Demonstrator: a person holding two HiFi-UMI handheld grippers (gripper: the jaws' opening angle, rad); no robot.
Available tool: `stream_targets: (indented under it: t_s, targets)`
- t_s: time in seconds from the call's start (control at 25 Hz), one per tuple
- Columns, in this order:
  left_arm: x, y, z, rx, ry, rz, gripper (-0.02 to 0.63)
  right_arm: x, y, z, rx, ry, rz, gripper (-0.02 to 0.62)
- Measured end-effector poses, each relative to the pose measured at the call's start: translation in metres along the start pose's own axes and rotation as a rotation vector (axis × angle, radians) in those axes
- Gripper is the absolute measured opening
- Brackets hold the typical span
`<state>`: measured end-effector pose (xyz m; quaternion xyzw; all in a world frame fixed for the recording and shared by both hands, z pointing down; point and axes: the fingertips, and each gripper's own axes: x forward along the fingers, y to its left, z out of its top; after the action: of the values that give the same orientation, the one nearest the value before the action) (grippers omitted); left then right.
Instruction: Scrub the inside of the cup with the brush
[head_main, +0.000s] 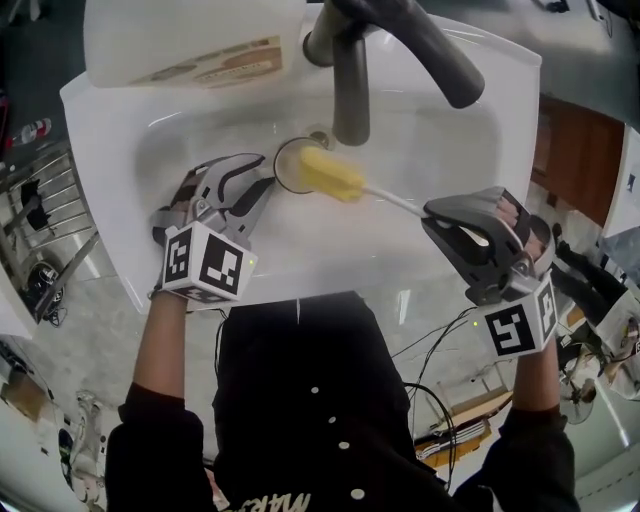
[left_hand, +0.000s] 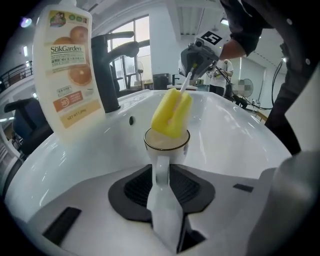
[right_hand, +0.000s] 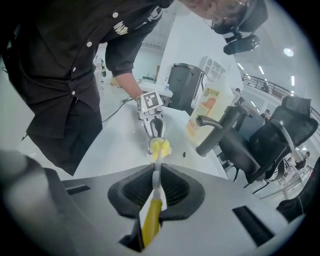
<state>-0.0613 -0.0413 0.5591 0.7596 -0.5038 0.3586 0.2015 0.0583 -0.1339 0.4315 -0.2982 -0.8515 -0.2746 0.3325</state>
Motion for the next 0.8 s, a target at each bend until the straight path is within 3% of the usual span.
stream_targets:
  t_s: [0.08,0.32,0.64,0.8]
  targets:
    - [0.001,0.0,0.001,0.022,0.0,0.008,0.094,0.002,-0.002,0.0,-0.013,0.005,0.016,0.049]
    - [-0.001,-0.002,0.004,0.051,0.006,0.011,0.092,0.005,-0.014,0.006,-0.114,0.07,0.063,0.049]
    - [-0.001,-0.002,0.007,0.052,0.02,0.004,0.092,0.039,-0.025,0.022,-0.556,0.215,0.183,0.049]
    - [0.0,-0.004,0.01,0.061,0.013,0.004,0.092,0.051,-0.026,0.026,-0.68,0.244,0.226,0.049]
